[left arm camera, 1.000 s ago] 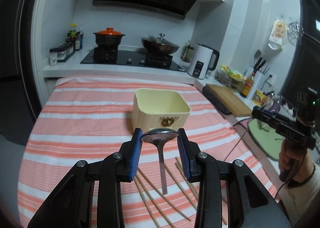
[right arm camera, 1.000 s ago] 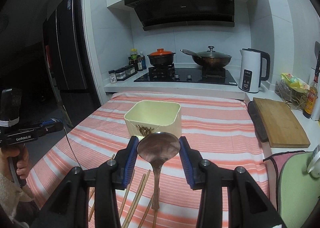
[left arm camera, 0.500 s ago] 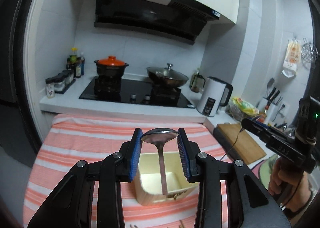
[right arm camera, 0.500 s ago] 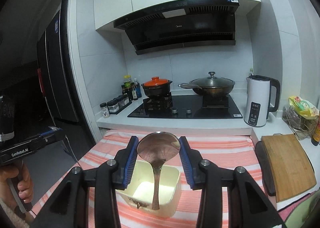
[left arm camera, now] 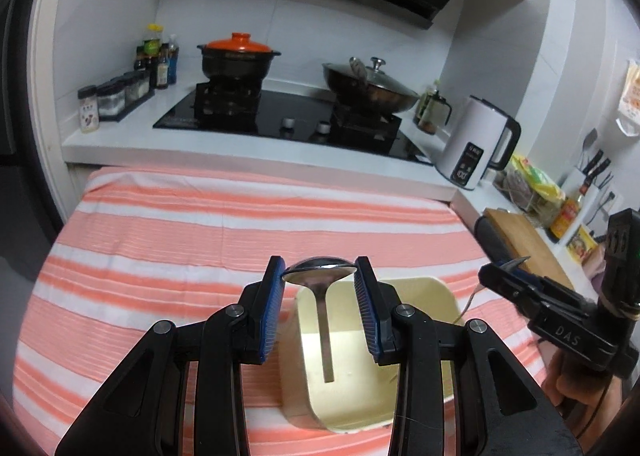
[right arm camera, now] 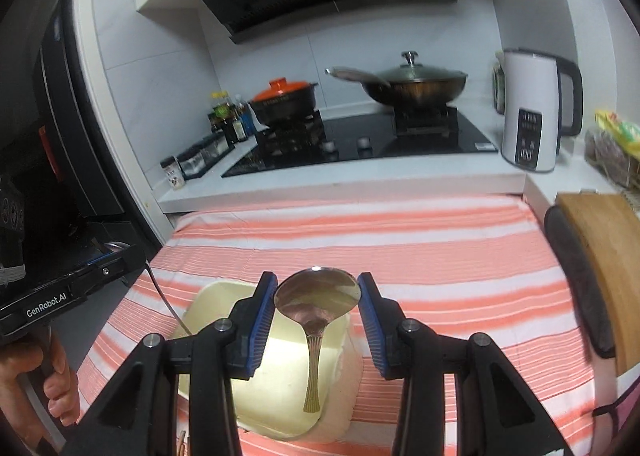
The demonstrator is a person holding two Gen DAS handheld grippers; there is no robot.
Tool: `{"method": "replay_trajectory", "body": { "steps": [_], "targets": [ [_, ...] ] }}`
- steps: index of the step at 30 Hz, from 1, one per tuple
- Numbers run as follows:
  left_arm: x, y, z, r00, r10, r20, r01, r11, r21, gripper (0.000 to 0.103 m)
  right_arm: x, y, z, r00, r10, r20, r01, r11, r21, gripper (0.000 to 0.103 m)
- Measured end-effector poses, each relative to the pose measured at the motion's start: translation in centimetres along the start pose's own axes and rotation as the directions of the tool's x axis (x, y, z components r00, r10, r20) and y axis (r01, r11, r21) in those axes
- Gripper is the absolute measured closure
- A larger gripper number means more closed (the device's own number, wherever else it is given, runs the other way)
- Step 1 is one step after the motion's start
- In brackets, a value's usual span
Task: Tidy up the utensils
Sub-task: 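Lift the spoons and lower them into the cream box with both grippers, then open both grippers and move them back over the wooden chopsticks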
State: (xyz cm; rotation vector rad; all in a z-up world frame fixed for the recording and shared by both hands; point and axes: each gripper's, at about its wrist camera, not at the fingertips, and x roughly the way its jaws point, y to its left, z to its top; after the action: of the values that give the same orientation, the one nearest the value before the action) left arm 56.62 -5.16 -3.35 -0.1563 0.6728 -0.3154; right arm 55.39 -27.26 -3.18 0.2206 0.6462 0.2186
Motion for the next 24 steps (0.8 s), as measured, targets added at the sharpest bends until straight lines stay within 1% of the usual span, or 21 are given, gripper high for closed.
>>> {"method": "replay_trajectory", "body": {
  "steps": [4, 10, 11, 12, 13, 14, 16, 17, 19, 20, 22, 24],
  "targets": [
    [2.2, 0.2, -0.5, 0.999, 0.018, -0.031, -0.017, 1.0, 0.006, 0.068, 1.6, -0.7, -0.7, 1.0, -0.015, -0.019, 0.015, 1.0, 0.003, 0.061],
    [4.0, 0.2, -1.4, 0.997, 0.026, -0.076, -0.027, 1.0, -0.007, 0.066, 2.9, -1.3, -0.1, 0.999, -0.005, -0.039, 0.006, 1.0, 0.02, 0.061],
    [4.0, 0.2, -1.5, 0.997, 0.027, -0.074, -0.028, 1.0, -0.009, 0.066, 3.1, -1.4, 0.1, 0.999, -0.001, -0.047, 0.002, 1.0, 0.022, 0.06],
    [4.0, 0.4, -1.5, 0.997, 0.031, -0.073, -0.032, 0.999, -0.014, 0.063, 3.3, -1.4, 0.2, 0.998, 0.001, -0.055, 0.0, 1.0, 0.024, 0.06],
    [3.9, 0.5, -1.5, 0.997, 0.029, -0.075, -0.031, 0.999, -0.023, 0.056, 3.4, -1.4, 0.3, 0.998, 0.006, -0.06, -0.004, 1.0, 0.027, 0.06],
    [3.5, 0.7, -1.5, 0.997, 0.024, -0.074, -0.027, 0.999, -0.034, 0.054, 3.3, -1.3, 0.3, 0.998, 0.012, -0.059, -0.01, 1.0, 0.028, 0.054],
    [2.4, 0.9, -1.3, 0.998, 0.016, -0.068, -0.019, 0.999, -0.047, 0.052, 2.7, -1.1, 0.5, 0.999, 0.017, -0.044, -0.016, 1.0, 0.021, 0.048],
    [1.8, 1.0, -1.3, 0.998, 0.012, -0.065, -0.015, 0.999, -0.048, 0.05, 2.2, -0.9, 0.6, 0.999, 0.021, -0.034, -0.021, 1.0, 0.015, 0.048],
    [-0.1, 1.2, -1.4, 0.998, 0.007, -0.057, -0.009, 0.999, -0.04, 0.038, 0.6, -0.6, 0.6, 0.999, 0.03, -0.015, -0.03, 1.0, 0.0, 0.048],
    [-1.2, 1.3, -1.7, 0.998, 0.004, -0.056, -0.005, 1.0, -0.03, 0.034, -0.4, -0.5, 0.6, 0.999, 0.035, -0.002, -0.035, 0.999, -0.008, 0.048],
    [-3.7, 1.7, -2.7, 0.998, -0.002, -0.062, 0.002, 1.0, -0.005, 0.023, -2.9, -0.2, 0.0, 0.999, 0.037, 0.024, -0.036, 0.998, -0.045, 0.048],
    [-6.2, 2.1, -4.5, 0.996, -0.003, -0.093, 0.005, 1.0, 0.015, 0.016, -5.4, 0.0, -1.0, 0.999, 0.036, 0.032, -0.033, 0.996, -0.088, 0.047]
  ]
}}
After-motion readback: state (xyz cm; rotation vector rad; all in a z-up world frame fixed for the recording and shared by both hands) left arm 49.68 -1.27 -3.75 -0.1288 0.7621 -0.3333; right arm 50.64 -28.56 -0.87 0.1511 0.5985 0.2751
